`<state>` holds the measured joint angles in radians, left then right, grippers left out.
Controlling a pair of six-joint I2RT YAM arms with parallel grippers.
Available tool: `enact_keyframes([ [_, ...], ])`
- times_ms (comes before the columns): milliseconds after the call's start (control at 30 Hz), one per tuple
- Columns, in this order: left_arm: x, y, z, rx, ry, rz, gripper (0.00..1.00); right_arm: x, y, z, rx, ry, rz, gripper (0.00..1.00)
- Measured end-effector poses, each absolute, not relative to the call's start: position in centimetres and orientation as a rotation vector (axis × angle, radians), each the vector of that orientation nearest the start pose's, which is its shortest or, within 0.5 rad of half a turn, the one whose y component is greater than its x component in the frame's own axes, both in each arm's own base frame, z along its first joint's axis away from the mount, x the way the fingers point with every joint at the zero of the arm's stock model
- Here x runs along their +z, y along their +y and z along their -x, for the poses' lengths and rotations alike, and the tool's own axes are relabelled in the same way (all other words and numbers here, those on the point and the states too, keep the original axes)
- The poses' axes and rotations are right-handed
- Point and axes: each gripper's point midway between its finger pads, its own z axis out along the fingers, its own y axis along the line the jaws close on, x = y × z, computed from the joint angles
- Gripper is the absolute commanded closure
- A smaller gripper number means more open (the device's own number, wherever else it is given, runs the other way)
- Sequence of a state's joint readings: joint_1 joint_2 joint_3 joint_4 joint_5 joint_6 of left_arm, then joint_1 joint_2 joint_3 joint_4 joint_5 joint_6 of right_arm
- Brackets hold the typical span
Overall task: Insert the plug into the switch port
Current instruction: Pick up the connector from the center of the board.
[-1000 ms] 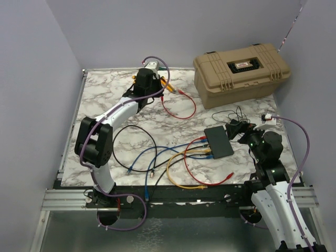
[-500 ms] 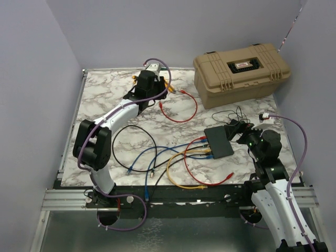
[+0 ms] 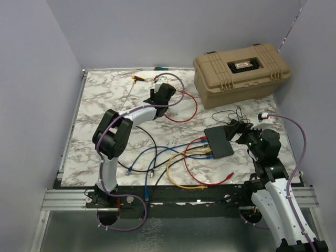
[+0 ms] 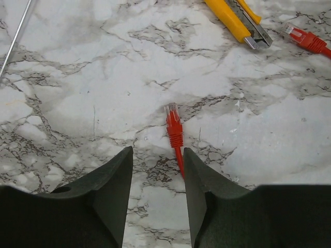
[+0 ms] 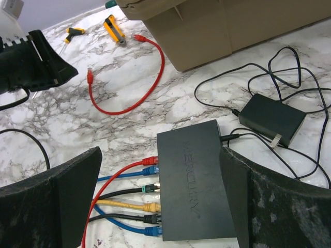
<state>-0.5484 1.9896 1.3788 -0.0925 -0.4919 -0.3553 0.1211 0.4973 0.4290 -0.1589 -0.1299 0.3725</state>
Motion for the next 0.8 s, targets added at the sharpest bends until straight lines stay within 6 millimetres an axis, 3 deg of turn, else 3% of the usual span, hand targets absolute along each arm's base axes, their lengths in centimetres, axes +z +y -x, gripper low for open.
enact_keyframes([
  [133,7.6,-21.7,-48.0,0.142,2.147,0.045,0.56,18.8,7.0,-26.1,0.468,1.819,-0.135,0.01],
  [433,4.3,-22.5,-48.1,0.285,2.144,0.021,0.59,18.4,7.1,-26.1,0.470,1.831,-0.134,0.01],
  [800,3.9,-22.7,-49.6,0.330,2.116,0.034,0.63,18.1,7.2,-26.1,0.478,1.839,-0.129,0.01],
])
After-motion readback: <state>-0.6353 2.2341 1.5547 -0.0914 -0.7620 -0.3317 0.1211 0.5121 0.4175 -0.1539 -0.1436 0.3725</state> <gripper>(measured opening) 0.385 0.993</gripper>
